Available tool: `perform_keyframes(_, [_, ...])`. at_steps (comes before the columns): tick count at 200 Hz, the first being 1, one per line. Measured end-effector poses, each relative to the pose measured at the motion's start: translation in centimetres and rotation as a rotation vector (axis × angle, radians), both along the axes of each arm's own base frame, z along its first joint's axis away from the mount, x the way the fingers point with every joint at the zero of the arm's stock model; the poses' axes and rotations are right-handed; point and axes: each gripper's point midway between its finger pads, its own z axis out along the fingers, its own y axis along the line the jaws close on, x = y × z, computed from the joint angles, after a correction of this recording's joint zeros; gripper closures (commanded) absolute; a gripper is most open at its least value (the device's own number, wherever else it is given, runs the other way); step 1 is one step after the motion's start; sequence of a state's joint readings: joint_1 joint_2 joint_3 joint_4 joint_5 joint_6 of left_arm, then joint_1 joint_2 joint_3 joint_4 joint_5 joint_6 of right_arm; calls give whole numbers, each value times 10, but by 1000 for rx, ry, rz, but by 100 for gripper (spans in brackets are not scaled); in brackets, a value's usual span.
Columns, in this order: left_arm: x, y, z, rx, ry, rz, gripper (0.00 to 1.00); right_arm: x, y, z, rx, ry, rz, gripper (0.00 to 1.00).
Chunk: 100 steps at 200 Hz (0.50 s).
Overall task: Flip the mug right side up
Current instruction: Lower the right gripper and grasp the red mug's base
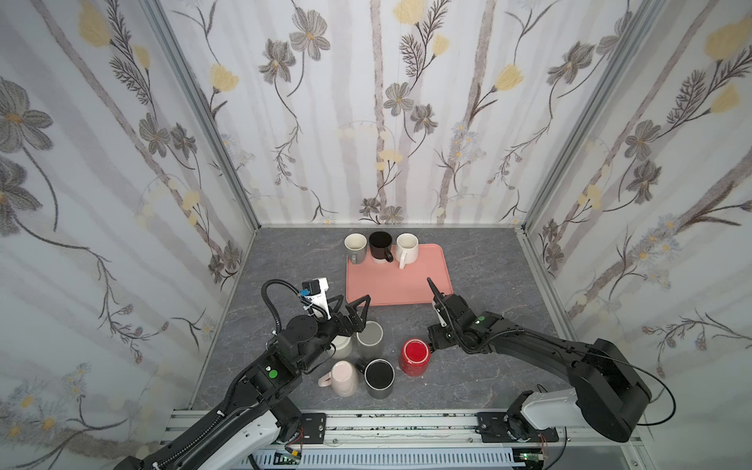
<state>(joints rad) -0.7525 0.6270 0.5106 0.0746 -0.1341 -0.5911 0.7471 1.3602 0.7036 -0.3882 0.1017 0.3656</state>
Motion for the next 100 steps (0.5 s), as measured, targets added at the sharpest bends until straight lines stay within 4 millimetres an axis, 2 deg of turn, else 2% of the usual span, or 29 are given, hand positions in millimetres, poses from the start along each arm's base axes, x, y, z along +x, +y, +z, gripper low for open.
perform_keyframes(47, [1,1,-3,5,5,5,0,-52,8,-11,-35,59,84,29])
perform_keyframes(78, [2,2,-3,7,6,9,0,-73,16,-1,-9,64,87,28])
perform_keyframes(100, [2,2,-3,6,5,10,0,-81,16,16,16,34,64,21])
